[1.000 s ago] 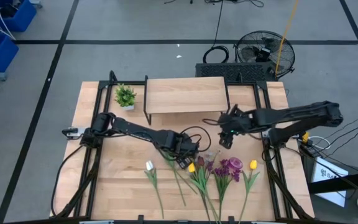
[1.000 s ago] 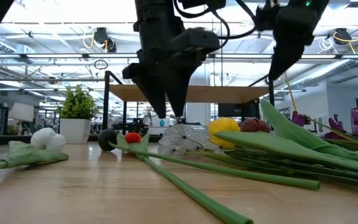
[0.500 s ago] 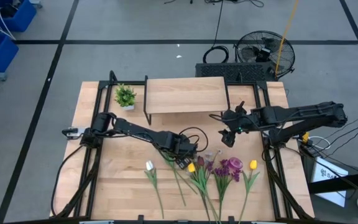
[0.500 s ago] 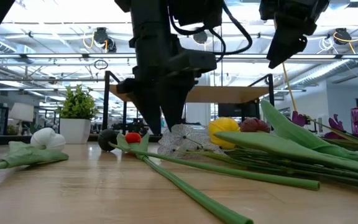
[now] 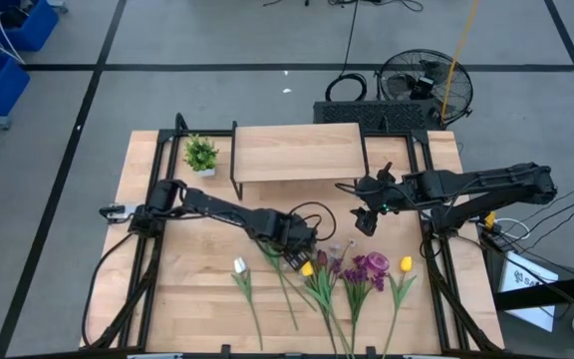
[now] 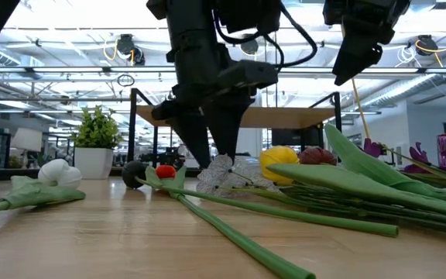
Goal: Pick and place flowers into a vace then onto a shelf
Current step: Put the white vase on the shelf
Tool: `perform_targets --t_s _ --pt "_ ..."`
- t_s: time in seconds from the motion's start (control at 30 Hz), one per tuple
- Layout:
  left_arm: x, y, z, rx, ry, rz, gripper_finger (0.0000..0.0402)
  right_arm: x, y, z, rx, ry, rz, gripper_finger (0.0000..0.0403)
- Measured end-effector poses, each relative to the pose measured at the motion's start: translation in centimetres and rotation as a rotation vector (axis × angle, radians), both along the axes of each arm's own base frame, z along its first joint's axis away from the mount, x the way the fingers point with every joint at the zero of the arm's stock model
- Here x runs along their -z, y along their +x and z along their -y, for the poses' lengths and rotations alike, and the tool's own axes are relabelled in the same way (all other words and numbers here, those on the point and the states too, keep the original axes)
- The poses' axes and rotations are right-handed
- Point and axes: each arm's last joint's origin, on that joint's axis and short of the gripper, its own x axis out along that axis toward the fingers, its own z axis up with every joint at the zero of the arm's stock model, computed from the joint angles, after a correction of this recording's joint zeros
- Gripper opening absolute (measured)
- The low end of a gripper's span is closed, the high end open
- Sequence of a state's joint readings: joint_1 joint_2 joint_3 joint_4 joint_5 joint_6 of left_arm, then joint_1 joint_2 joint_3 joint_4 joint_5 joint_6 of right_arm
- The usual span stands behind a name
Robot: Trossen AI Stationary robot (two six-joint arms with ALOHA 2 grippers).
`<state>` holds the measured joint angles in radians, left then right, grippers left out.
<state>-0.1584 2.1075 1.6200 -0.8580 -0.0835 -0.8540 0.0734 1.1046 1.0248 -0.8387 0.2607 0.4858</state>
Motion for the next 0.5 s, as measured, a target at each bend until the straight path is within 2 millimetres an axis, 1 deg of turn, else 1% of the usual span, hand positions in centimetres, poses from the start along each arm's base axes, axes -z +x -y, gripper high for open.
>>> perform_targets --t_s 0.1,0.2,0.5 --pt "0.0 0.1 -0.3 0.012 0.007 0.003 0.0202 0.0 0.0 0.0 0.000 0.000 0.000 0.0247" --pt "0.0 0.2 -0.7 0.020 0.011 0.005 0.0184 0.0 0.0 0.0 0.000 0.000 0.000 0.0247" --pt "-0.2 0.8 -2.1 0.050 -0.029 0.047 0.0093 0.0 0.0 0.0 0.000 0.000 0.000 0.0247"
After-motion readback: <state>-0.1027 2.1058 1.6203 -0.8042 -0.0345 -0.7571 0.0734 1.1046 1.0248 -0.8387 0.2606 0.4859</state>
